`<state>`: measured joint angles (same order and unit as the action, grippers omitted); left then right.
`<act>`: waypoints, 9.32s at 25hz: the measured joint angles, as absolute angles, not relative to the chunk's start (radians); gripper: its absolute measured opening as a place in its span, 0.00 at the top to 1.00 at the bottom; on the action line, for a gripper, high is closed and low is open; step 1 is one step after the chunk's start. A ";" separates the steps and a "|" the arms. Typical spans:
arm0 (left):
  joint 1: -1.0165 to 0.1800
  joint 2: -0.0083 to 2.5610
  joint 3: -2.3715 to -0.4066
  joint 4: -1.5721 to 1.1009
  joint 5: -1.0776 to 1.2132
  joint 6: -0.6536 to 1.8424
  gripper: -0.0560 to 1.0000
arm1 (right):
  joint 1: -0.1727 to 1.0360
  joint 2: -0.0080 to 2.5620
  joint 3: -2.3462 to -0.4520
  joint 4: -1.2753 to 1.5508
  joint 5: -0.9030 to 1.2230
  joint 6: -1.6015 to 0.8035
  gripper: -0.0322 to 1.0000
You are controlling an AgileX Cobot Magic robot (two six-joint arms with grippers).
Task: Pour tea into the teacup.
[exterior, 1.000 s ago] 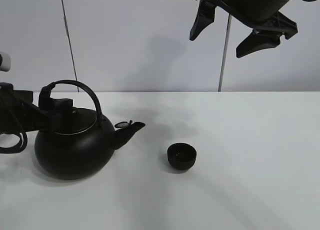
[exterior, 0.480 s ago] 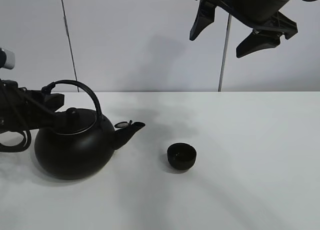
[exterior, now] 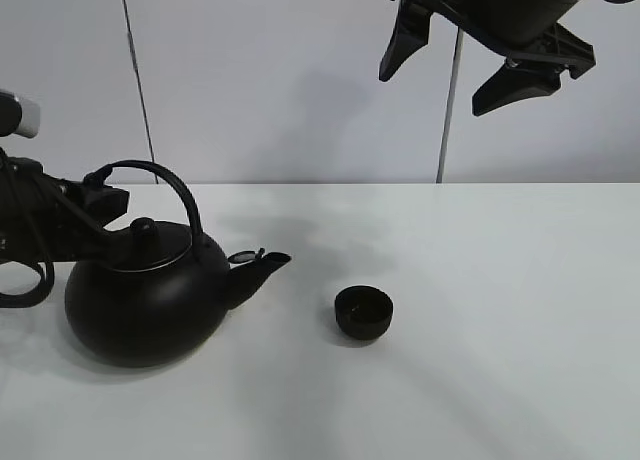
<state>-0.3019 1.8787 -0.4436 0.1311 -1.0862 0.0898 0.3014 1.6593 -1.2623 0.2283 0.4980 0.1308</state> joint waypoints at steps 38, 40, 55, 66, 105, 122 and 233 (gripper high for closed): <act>-0.413 1.889 -0.820 0.249 -0.686 0.133 0.86 | 0.301 1.659 -1.262 0.228 0.496 0.131 0.35; -0.413 1.891 -0.820 0.251 -0.686 0.133 0.86 | 0.301 1.659 -1.262 0.228 0.496 0.131 0.35; -0.436 1.895 -0.846 0.266 -0.652 0.164 0.86 | 0.301 1.659 -1.262 0.228 0.496 0.131 0.35; -0.446 1.895 -0.852 0.267 -0.634 0.192 0.86 | 0.301 1.659 -1.262 0.228 0.497 0.131 0.35; -0.464 1.895 -0.859 0.220 -0.618 0.300 0.86 | 0.301 1.659 -1.262 0.228 0.496 0.131 0.35; -0.479 1.895 -0.915 0.217 -0.523 0.317 0.86 | 0.301 1.659 -1.262 0.228 0.496 0.131 0.35; -0.494 1.800 -0.601 -0.153 -0.907 0.289 0.86 | 0.301 1.659 -1.262 0.229 0.495 0.131 0.35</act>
<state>-0.4941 1.8002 -0.6010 -0.1534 -0.9073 0.2892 0.3014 1.6593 -1.2623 0.2292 0.4954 0.1308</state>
